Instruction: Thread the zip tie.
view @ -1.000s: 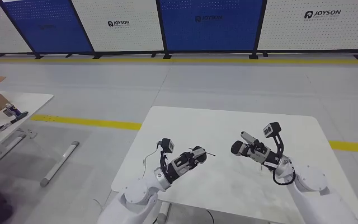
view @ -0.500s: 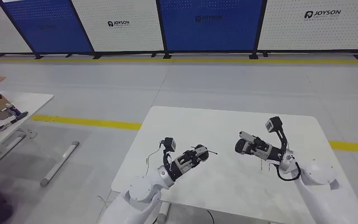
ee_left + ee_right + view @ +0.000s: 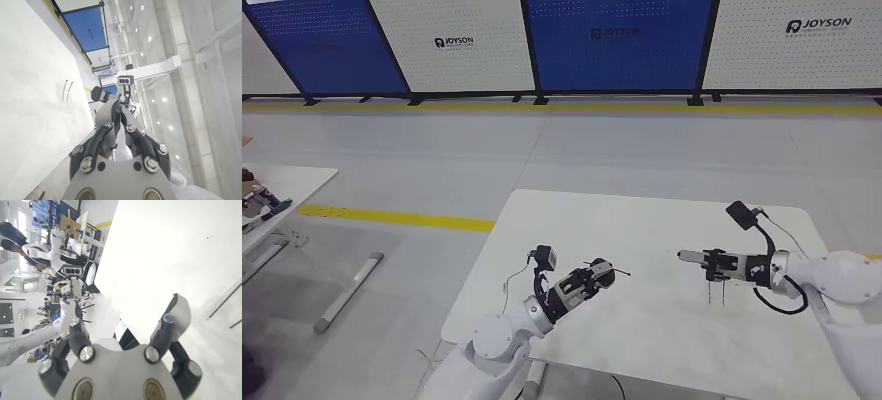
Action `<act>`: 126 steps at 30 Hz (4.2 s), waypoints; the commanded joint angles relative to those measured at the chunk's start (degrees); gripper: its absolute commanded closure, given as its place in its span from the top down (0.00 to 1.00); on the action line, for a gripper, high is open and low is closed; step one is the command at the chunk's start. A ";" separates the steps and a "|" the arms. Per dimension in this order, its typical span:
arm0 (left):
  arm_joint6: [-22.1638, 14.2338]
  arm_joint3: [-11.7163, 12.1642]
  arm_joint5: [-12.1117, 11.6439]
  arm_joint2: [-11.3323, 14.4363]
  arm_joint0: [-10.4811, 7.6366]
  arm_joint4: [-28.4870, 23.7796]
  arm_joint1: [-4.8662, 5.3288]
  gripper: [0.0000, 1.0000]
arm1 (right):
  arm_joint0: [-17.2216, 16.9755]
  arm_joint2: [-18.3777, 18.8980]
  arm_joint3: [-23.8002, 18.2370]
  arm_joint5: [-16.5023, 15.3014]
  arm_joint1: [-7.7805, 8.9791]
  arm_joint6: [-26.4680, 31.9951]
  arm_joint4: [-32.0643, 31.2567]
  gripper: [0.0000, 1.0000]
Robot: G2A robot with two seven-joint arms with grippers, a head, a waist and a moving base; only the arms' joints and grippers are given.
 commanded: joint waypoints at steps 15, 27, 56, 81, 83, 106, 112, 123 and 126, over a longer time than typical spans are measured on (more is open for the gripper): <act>0.00 0.00 0.00 0.00 0.00 0.00 0.00 0.00 | -3.36 4.21 -6.86 13.89 1.85 -3.87 -15.13 1.00; 0.00 0.00 0.00 0.00 0.00 0.00 0.00 0.00 | -1.60 2.90 -4.85 14.92 2.15 3.30 -25.98 1.00; 0.00 0.00 0.00 0.00 0.00 0.00 0.00 0.00 | 6.58 -5.14 5.78 14.21 -0.80 11.12 -29.28 1.00; 0.00 0.00 0.00 0.00 0.00 0.00 0.00 0.00 | 10.97 -10.27 14.96 14.92 -2.94 12.39 -33.12 0.38; 0.00 0.00 0.00 0.00 0.00 0.00 0.00 0.00 | 11.36 -10.76 15.71 14.92 -3.10 12.39 -33.27 0.39; 0.00 0.00 0.00 0.00 0.00 0.00 0.00 0.00 | 17.15 -16.38 26.85 14.92 -6.70 12.39 -34.02 0.30; 0.00 0.00 0.00 0.00 0.00 0.00 0.00 0.00 | 18.90 -17.75 30.31 14.92 -8.00 12.39 -33.96 0.27; 0.00 0.00 0.00 0.00 0.00 0.00 0.00 0.00 | 21.29 -19.49 35.32 14.92 -10.06 12.39 -34.76 0.26; 0.00 0.00 0.00 0.00 0.00 0.00 0.00 0.00 | 21.94 -19.89 36.69 14.92 -10.67 12.39 -35.05 0.27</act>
